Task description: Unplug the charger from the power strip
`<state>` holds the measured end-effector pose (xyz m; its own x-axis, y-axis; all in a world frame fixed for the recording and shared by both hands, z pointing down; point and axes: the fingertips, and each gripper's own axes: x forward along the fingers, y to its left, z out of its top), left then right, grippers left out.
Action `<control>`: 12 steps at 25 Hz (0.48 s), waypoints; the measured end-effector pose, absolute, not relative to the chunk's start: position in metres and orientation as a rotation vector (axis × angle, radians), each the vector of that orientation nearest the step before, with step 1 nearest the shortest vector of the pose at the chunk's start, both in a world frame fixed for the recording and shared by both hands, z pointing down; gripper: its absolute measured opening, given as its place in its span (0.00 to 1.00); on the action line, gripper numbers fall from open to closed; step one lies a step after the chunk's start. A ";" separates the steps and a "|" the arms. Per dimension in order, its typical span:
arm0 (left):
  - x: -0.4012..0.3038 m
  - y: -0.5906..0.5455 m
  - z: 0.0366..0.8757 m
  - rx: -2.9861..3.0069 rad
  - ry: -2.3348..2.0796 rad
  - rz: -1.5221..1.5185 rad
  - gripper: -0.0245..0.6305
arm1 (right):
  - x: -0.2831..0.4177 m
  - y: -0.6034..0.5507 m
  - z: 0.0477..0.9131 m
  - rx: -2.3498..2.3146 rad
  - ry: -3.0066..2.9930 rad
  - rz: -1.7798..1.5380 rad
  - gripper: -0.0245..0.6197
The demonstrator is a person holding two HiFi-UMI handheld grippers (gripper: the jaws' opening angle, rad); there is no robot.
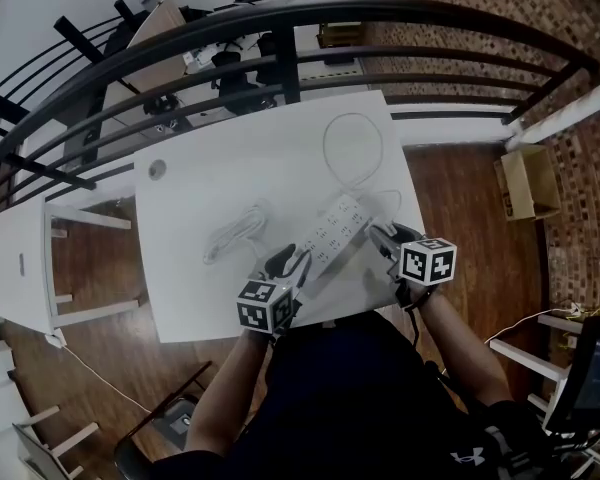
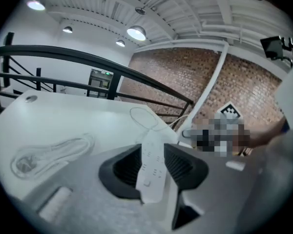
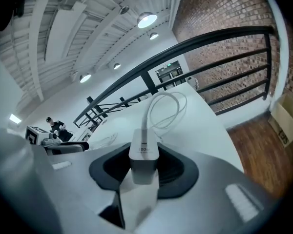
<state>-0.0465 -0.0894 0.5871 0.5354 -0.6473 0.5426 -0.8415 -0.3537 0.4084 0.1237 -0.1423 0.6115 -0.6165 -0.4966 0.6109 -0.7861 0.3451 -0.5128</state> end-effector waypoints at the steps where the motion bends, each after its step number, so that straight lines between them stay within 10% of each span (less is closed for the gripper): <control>1: -0.047 -0.085 0.583 2.110 -1.196 0.365 0.26 | 0.127 -0.139 0.613 1.137 -2.258 1.181 0.26; 12: -0.055 -0.063 0.579 2.107 -1.191 0.353 0.26 | 0.147 -0.100 0.655 1.125 -2.091 1.320 0.26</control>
